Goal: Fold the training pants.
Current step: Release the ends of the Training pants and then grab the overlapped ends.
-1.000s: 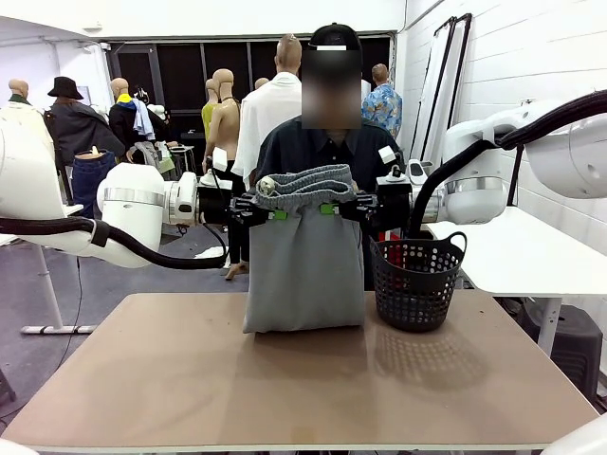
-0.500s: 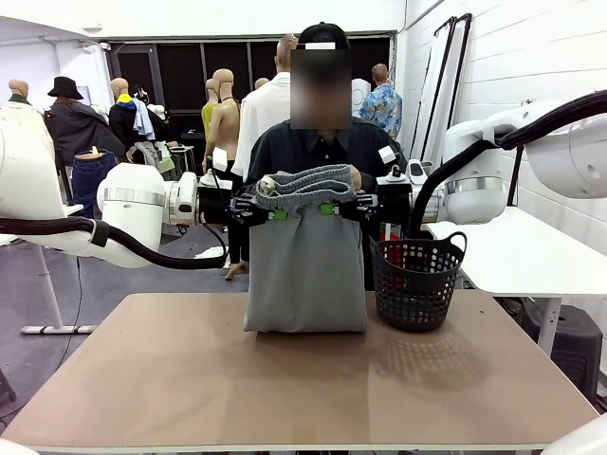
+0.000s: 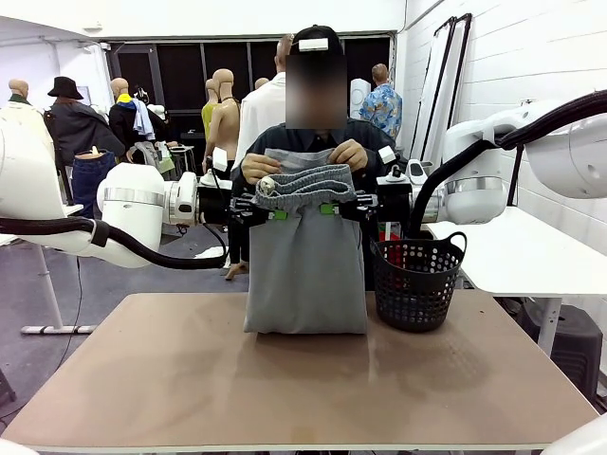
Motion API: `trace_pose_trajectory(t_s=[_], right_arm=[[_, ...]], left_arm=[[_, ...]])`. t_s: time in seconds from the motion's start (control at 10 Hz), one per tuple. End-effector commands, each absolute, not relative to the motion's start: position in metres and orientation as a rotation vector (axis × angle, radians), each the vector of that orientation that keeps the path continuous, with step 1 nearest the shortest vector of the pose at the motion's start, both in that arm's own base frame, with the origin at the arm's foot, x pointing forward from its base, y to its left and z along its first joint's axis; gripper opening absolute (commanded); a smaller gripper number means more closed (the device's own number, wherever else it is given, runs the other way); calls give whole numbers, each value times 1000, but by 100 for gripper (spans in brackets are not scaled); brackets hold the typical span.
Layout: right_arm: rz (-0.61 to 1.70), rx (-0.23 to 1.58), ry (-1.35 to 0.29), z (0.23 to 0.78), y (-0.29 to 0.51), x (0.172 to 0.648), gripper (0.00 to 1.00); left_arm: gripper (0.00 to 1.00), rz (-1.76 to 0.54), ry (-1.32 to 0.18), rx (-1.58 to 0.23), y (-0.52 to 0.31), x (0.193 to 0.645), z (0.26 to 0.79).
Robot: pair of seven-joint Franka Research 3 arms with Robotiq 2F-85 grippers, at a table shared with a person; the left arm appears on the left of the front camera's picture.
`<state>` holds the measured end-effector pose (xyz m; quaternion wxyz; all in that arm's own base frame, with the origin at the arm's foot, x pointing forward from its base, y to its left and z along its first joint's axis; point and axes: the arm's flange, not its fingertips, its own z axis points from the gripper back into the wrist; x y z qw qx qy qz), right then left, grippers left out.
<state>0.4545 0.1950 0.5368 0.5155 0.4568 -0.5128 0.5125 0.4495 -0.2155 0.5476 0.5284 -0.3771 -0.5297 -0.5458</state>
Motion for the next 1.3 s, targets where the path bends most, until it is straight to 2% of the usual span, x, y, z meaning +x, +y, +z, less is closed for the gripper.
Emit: trace_pose_trajectory(t_s=[0.0, 1.2], right_arm=[[1242, 1113, -1237, 539, 195, 453, 0], [1242, 1113, -1237, 539, 195, 453, 0]], left_arm=[[0, -1293, -1276, -909, -217, 446, 549], [0, -1293, -1276, -909, -217, 446, 549]])
